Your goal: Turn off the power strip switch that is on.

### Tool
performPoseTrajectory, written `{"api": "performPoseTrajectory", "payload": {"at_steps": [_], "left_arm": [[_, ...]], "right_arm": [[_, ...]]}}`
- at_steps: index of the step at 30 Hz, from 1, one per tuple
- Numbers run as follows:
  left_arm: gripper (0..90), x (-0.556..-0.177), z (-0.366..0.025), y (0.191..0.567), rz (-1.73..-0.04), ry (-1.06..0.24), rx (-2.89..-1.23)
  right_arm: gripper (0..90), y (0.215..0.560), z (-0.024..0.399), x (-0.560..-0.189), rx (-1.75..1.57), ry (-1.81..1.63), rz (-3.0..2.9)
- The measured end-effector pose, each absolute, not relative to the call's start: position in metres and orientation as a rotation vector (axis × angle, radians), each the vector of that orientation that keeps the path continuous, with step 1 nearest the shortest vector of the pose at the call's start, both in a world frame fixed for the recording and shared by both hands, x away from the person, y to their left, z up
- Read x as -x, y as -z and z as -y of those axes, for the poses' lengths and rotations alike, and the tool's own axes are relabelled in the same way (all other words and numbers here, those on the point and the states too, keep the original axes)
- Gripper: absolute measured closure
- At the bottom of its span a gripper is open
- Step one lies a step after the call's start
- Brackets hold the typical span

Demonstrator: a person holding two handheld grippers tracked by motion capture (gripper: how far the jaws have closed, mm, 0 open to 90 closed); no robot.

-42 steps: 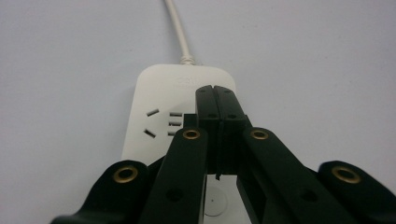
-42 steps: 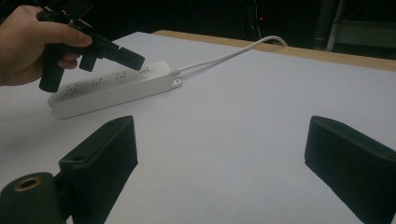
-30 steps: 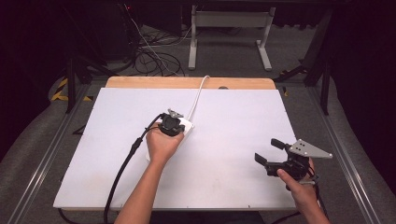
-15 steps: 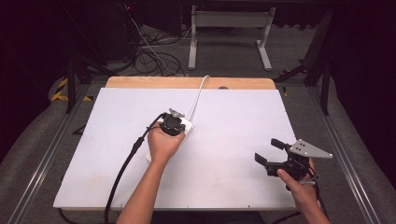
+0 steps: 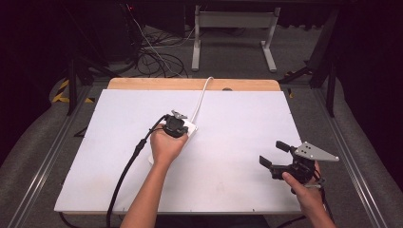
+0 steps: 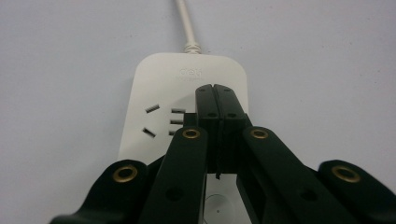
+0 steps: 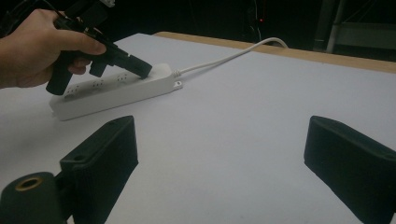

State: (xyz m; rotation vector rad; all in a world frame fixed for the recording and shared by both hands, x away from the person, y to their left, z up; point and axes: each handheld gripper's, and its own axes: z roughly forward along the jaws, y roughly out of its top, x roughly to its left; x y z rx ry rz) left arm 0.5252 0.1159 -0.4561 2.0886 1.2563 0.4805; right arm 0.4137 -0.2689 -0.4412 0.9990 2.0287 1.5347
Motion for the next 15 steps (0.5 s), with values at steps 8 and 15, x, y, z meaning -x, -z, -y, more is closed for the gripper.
{"api": "performPoseTrajectory", "payload": {"at_steps": [8,15], "left_arm": [[90.0,-0.5257,-0.1155,0.4556,-1.255,-0.483,-2.098],[90.0,-0.5267,-0.1108,0.4531,-1.246,-0.502,-2.148]], "right_arm": [[10.0,0.4409,0.2686,-0.4134,-1.009,-1.537,-2.022],[10.0,0.4406,0.2690,-0.4138,-1.009,-1.535,-2.023]]}}
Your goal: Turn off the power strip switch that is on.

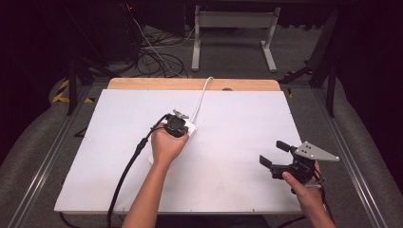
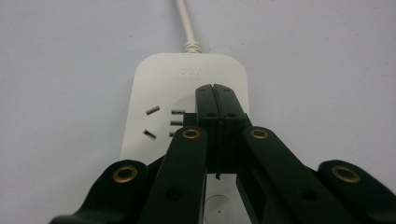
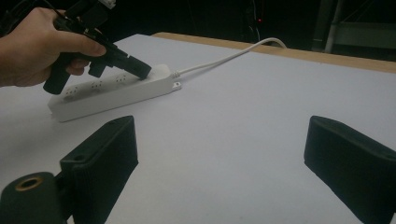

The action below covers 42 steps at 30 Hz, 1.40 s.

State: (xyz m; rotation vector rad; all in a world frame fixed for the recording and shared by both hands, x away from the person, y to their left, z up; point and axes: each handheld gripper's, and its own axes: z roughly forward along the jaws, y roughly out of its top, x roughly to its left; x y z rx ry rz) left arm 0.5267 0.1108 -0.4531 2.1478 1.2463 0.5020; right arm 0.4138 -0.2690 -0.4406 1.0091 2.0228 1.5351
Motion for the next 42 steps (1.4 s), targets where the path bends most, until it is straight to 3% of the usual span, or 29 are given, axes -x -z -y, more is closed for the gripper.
{"api": "performPoseTrajectory", "payload": {"at_steps": [42], "left_arm": [[90.0,-0.5313,-0.1069,0.4513,-1.227,-0.495,-2.205]], "right_arm": [[10.0,0.4396,0.2712,-0.4126,-1.029,-1.549,-2.003]]}}
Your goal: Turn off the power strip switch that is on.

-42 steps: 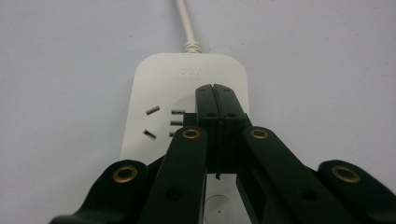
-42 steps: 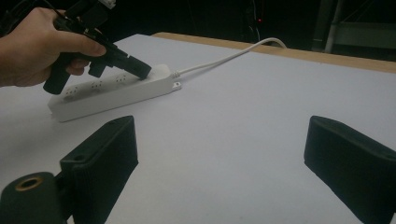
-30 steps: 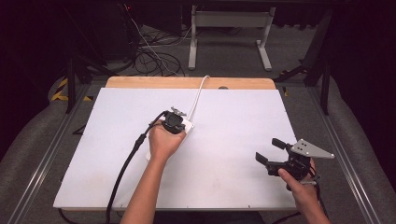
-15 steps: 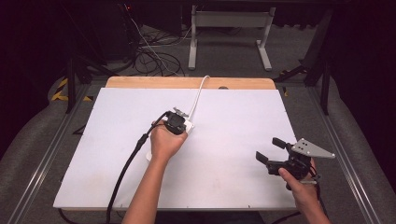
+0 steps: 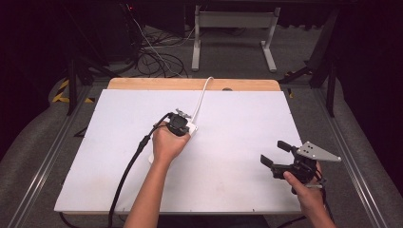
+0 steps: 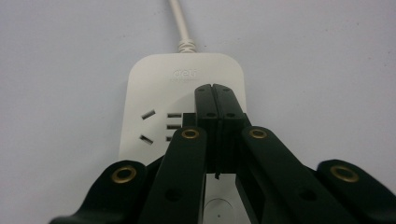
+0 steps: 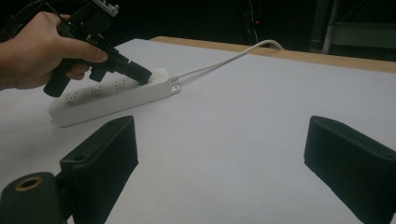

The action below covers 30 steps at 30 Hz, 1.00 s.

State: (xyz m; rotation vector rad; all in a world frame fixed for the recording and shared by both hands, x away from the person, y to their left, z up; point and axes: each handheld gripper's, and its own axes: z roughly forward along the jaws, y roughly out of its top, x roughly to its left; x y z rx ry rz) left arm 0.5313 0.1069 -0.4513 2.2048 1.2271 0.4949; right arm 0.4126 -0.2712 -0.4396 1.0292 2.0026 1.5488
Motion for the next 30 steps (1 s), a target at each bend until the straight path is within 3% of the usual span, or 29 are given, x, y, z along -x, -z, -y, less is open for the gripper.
{"api": "performPoseTrajectory", "payload": {"at_steps": [15,30], "left_arm": [[90.0,-0.5296,-0.1042,0.4510,-1.199,-0.533,-2.229],[90.0,-0.5326,-0.1076,0.4507,-1.215,-0.493,-2.206]], "right_arm": [[10.1,0.4403,0.2716,-0.4133,-1.038,-1.545,-2.001],[10.1,0.4416,0.2729,-0.4136,-1.054,-1.543,-1.996]]}}
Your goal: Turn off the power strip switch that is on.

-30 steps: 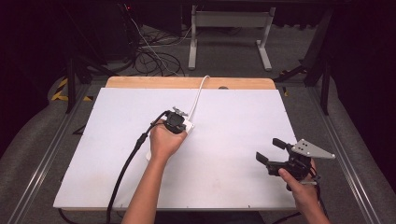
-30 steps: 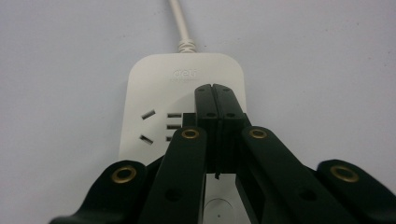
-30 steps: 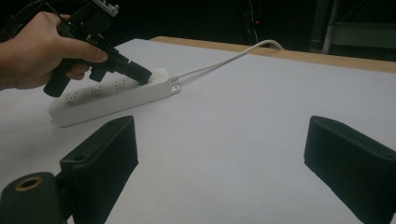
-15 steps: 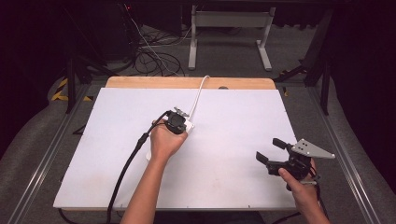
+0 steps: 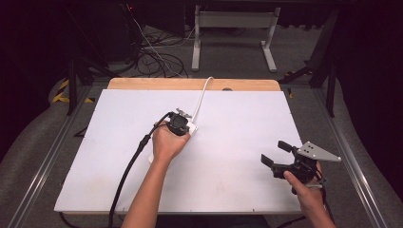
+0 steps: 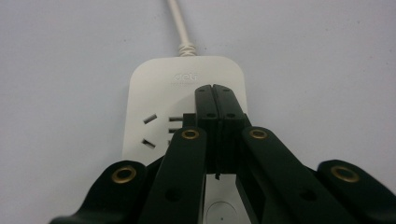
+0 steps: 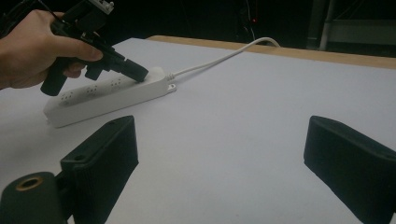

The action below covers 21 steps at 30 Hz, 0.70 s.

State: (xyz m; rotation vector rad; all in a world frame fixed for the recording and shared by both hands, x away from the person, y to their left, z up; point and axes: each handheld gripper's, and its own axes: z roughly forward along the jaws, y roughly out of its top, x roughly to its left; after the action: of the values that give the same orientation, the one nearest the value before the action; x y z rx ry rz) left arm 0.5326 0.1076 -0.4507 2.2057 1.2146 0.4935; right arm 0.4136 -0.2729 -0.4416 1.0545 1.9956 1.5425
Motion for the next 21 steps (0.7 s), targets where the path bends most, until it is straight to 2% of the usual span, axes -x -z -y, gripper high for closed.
{"api": "performPoseTrajectory", "payload": {"at_steps": [21], "left_arm": [[90.0,-0.5311,-0.1070,0.4497,-1.210,-0.504,-2.190]], "right_arm": [[10.1,0.4419,0.2733,-0.4143,-1.059,-1.541,-1.993]]}}
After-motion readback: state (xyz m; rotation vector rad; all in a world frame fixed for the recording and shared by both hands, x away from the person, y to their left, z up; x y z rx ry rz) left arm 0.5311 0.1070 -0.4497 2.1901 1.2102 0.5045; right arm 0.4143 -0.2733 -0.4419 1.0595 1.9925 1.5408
